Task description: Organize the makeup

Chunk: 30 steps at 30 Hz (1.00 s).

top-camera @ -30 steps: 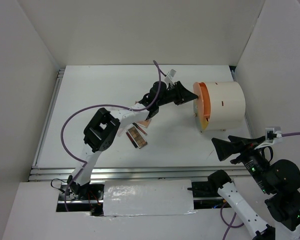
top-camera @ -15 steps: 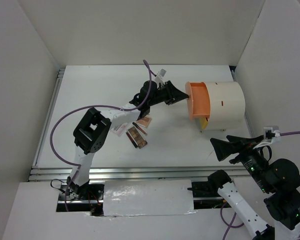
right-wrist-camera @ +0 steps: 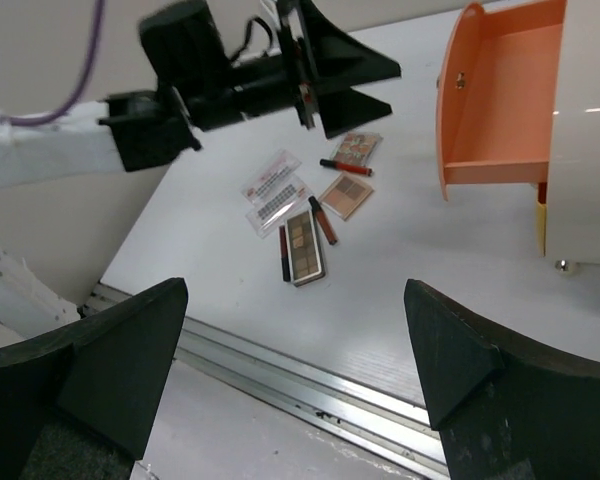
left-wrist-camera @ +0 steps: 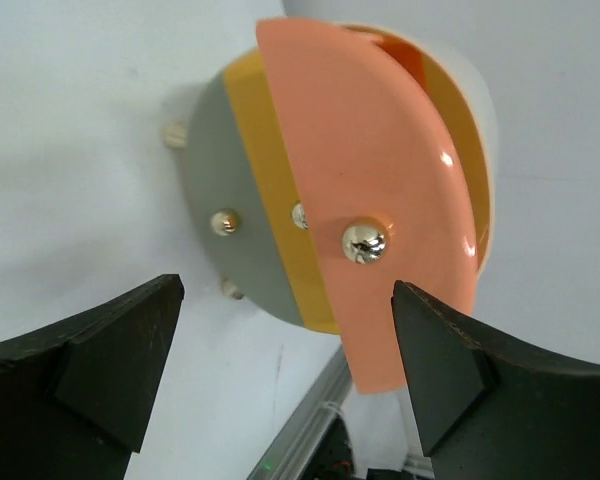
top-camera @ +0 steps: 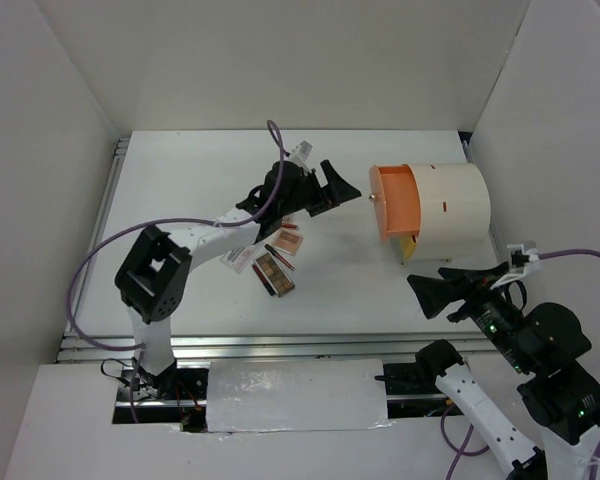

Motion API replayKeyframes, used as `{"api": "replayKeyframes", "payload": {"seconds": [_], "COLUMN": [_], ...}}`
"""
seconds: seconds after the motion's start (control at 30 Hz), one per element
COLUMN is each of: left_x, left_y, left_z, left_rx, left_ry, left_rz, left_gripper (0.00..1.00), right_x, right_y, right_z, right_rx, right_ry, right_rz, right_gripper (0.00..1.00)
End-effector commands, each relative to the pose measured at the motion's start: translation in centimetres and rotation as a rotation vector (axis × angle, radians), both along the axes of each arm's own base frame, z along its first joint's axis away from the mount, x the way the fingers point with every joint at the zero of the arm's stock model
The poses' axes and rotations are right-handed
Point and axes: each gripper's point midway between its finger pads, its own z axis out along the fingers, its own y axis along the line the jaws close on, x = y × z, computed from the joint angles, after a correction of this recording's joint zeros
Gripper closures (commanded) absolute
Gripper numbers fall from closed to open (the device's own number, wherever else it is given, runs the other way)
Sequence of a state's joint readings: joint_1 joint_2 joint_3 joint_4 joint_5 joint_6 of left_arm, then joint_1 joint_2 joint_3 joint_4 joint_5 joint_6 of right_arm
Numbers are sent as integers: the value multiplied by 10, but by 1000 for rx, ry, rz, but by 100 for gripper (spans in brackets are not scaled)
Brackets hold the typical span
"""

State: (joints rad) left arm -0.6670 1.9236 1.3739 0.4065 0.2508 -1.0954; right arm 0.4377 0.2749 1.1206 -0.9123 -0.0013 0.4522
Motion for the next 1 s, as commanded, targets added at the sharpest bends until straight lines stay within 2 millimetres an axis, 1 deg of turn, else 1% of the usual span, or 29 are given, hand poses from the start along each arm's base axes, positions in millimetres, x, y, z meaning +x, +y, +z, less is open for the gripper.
{"api": "replayKeyframes", "payload": {"seconds": [0.0, 0.03, 0.07, 0.1, 0.13, 0.17, 0.2, 0.23, 0.27, 0.3, 0.33, 0.37, 0.4, 0.43, 0.47, 0.5, 0.53, 0.6, 0.63, 0.67, 0.7, 0.73, 0.77, 0.8, 0.83, 0.87, 0.9, 0.93, 0.97], "left_x": [3, 6, 5, -11, -10, -17, -39, -45, -55, -75, -87, -96, -111, -124, -139, -148, -161, -174, -182, -185, -188, -191, -193, -195, -197, -200, -202, -205, -207], "left_y": [47, 78, 97, 126, 160, 181, 216, 244, 263, 292, 309, 325, 337, 345, 358, 365, 376, 386, 393, 399, 402, 406, 408, 406, 404, 402, 404, 408, 409], "left_z": [70, 44, 47, 40, 42, 46, 43, 46, 46, 50, 43, 39, 47, 31, 35, 33, 32, 35, 40, 44, 39, 48, 49, 42, 54, 59, 60, 64, 63], "left_rx": [102, 250, 315, 428, 513, 564, 656, 719, 765, 815, 861, 895, 886, 929, 929, 942, 955, 981, 992, 996, 1010, 956, 925, 905, 840, 810, 795, 766, 763], "left_ry": [-143, -53, -35, 18, 25, 44, 105, 108, 121, 151, 167, 178, 152, 168, 155, 155, 140, 113, 77, 51, 38, -22, -41, -50, -113, -138, -148, -160, -157], "left_rz": [167, 291, 358, 410, 547, 610, 661, 743, 775, 808, 826, 845, 835, 805, 807, 808, 811, 791, 778, 788, 788, 819, 840, 829, 827, 816, 824, 850, 860], "left_gripper": [1, 1, 1, 0, 1, 1, 1, 1, 1, 1, 1, 1, 1, 1, 1, 1, 1, 1, 1, 1, 1, 1, 1, 1, 0, 1, 1, 1, 1], "right_x": [22, 26, 38, 46, 55, 65, 72, 78, 96, 103, 98, 108, 118, 118, 127, 131, 135, 147, 152, 158, 164, 165, 171, 172, 173, 176, 176, 177, 178], "right_y": [25, 38, 50, 59, 70, 87, 96, 109, 119, 129, 151, 169, 176, 204, 209, 220, 237, 251, 261, 269, 275, 280, 288, 291, 295, 300, 305, 308, 313], "right_z": [3, 0, -10, -16, -21, -36, -43, -45, -64, -71, -65, -85, -94, -106, -112, -118, -147, -166, -197, -199, -224, -233, -232, -249, -253, -250, -255, -254, -251], "right_rx": [-17, -15, -26, -30, -23, -23, -21, -16, -45, -68, -91, -156, -206, -271, -313, -338, -398, -447, -510, -519, -569, -590, -591, -620, -629, -623, -623, -618, -610], "right_ry": [4, 15, 68, 98, 111, 176, 202, 199, 267, 285, 269, 325, 334, 360, 353, 356, 400, 423, 467, 464, 491, 497, 491, 518, 518, 509, 510, 510, 503], "right_rz": [83, 138, 170, 200, 231, 294, 321, 355, 334, 331, 383, 386, 336, 364, 309, 308, 316, 294, 294, 287, 271, 267, 269, 281, 288, 289, 303, 308, 318], "right_gripper": [4, 6, 8, 13, 16, 20, 28, 32, 34, 35, 35, 34, 33, 32, 32, 32, 33, 33, 33, 33, 32, 32, 32, 32, 32, 32, 33, 34, 34]}}
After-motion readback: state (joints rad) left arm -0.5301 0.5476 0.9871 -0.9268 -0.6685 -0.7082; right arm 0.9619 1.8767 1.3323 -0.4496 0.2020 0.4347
